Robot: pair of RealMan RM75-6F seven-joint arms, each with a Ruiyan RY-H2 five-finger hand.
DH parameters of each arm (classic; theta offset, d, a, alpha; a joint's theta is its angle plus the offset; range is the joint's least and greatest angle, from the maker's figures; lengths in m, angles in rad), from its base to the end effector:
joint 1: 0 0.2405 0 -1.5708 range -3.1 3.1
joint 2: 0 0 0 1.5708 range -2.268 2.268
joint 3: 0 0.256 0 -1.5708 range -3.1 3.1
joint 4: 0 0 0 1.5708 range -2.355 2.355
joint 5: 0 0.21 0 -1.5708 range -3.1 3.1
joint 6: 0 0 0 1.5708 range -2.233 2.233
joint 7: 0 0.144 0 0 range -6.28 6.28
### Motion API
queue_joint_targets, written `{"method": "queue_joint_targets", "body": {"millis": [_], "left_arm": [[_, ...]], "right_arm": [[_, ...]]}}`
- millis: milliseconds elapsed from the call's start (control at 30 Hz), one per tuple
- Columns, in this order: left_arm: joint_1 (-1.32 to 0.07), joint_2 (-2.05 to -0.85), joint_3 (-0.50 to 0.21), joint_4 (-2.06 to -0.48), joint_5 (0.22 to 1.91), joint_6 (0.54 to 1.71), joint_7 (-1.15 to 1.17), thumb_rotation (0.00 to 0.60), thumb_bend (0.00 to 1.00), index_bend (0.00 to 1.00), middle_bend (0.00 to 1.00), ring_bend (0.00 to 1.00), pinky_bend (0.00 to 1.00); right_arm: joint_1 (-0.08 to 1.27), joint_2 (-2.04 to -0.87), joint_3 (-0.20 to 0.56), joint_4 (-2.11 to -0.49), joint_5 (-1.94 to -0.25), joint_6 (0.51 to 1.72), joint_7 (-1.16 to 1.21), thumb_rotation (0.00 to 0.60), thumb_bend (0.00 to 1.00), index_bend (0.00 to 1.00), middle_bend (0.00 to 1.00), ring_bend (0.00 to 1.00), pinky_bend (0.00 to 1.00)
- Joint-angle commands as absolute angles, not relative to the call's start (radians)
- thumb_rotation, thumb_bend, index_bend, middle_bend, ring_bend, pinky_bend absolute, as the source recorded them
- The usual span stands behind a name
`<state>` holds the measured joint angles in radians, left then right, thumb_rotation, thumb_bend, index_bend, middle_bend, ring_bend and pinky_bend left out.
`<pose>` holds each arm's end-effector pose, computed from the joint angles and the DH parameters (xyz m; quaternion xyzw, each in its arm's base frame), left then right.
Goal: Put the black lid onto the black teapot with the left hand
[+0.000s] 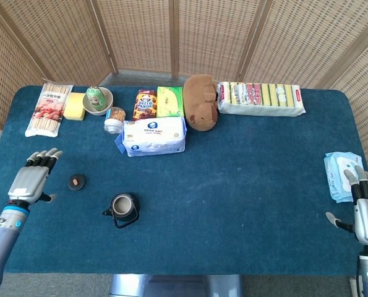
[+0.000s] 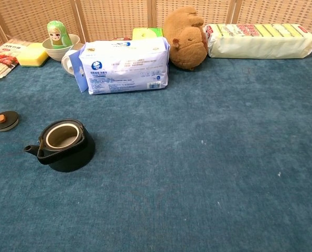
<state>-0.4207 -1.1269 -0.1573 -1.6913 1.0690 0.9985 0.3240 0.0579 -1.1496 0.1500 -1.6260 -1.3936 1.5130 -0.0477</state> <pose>-0.2755 0.2884 0.1142 -0.6689 -0.4355 -0.2608 0.5431 -0.3152 -0.1913 0.1719 0.5301 -0.3836 0.4004 0.6415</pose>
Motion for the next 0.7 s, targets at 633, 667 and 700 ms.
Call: {"method": "queue_joint_targets", "body": {"millis": [633,667,700], "left_arm": [[-0.553,-1.286,-0.138,-1.540,0.907,0.936,0.471,0.600,0.16,0.32,0.00,0.00,0.03],[-0.556,-1.289,-0.136,-1.540,0.901,0.935,0.474,0.600,0.16,0.32,0.00,0.00,0.03],[-0.559,-1.290,-0.134,-1.541,0.895,0.935,0.478,0.600,0.16,0.32,0.00,0.00,0.03]], "right_arm": [[0.073,-1.148,0.166,-1.604,-1.323,1.454,-0.017,0.600,0.01,0.08,0.00,0.00,0.00],[0.074,-1.148,0.166,-1.604,-1.321,1.452,-0.017,0.600,0.01,0.08,0.00,0.00,0.00],[0.074,-1.149,0.166,-1.603,-1.320,1.451,-0.016,0.600,0.01,0.08,0.00,0.00,0.00]]}}
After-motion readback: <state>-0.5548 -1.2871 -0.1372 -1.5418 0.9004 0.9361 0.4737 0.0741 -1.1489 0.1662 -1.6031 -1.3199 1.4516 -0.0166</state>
